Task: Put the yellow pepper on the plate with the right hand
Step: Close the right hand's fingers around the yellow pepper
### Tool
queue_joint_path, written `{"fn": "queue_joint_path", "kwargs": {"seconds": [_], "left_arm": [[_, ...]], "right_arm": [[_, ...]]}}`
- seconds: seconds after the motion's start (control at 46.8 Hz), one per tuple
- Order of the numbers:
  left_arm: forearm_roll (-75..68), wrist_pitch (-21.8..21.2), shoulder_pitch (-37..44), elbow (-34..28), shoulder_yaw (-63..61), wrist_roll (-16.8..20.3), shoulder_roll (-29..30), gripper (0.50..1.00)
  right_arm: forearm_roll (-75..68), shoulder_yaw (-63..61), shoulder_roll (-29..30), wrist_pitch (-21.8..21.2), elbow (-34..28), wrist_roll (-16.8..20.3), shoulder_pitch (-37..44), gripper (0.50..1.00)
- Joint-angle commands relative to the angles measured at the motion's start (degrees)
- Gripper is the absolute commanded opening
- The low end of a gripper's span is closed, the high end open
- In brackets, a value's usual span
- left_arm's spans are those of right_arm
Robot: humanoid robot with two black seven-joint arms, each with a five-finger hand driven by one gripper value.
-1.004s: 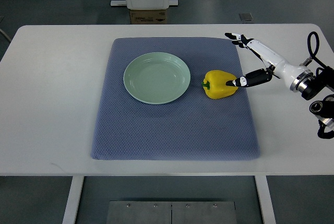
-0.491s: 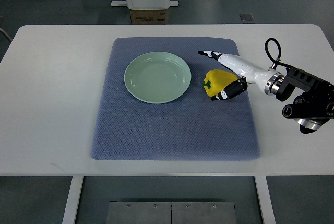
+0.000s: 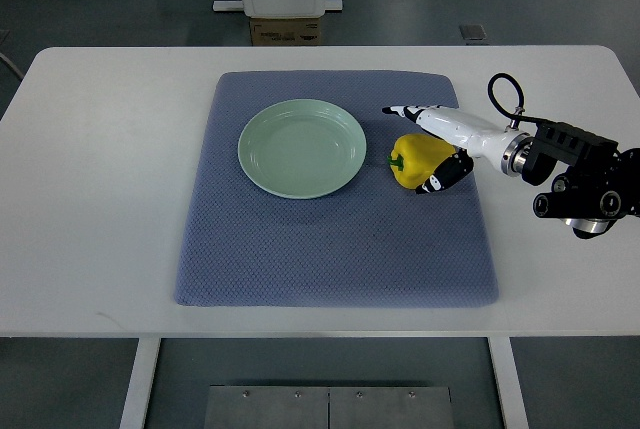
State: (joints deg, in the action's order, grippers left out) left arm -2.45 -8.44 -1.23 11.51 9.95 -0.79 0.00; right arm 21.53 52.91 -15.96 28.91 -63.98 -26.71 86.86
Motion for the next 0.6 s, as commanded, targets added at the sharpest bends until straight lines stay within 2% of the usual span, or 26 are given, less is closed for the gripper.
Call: {"fn": "queue_joint_path", "kwargs": {"seconds": [0.0,0.384,0.577], "left_arm": [[-0.01,0.00,0.00,0.00,-0.02,0.00,0.00,1.000],[-0.01,0.00,0.00,0.00,-0.02,0.00,0.00,1.000],[0.08,0.00,0.00,0.00,-0.02,0.00,0.00,1.000]], "right_arm": [[0.01,0.09,0.31,-0.17,0.69,0.16,-0.02,0.995],[0.01,2.64,2.33,-1.40,4.03,0.25,-0.73,0.977],[0.01,4.04,3.30,-1.76,5.09,0.51,-0.82,0.914]]}}
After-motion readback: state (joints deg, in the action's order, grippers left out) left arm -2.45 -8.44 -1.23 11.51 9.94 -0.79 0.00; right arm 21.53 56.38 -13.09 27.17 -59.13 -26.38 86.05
